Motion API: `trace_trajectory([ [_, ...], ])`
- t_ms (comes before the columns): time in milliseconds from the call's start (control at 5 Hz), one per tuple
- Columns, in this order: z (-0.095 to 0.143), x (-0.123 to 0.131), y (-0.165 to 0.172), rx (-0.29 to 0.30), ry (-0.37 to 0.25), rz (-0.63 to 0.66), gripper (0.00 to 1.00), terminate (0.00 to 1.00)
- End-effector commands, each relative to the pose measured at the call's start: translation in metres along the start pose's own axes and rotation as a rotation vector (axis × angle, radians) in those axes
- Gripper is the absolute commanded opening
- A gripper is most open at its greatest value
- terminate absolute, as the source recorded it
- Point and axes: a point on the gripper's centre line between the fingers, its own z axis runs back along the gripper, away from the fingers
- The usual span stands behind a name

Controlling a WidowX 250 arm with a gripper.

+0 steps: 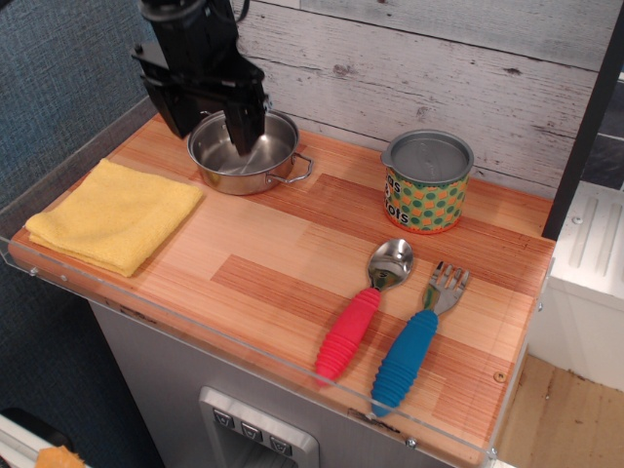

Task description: Move the can behind the red spoon

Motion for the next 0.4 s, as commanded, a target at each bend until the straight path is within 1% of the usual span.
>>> trace_trajectory([
  [0, 0.0210, -0.0198, 0.0296, 0.080, -0.095, 0.145, 1.00, 0.00],
  [200, 0.0210, -0.0198, 0.0296, 0.080, -0.095, 0.145, 1.00, 1.00],
])
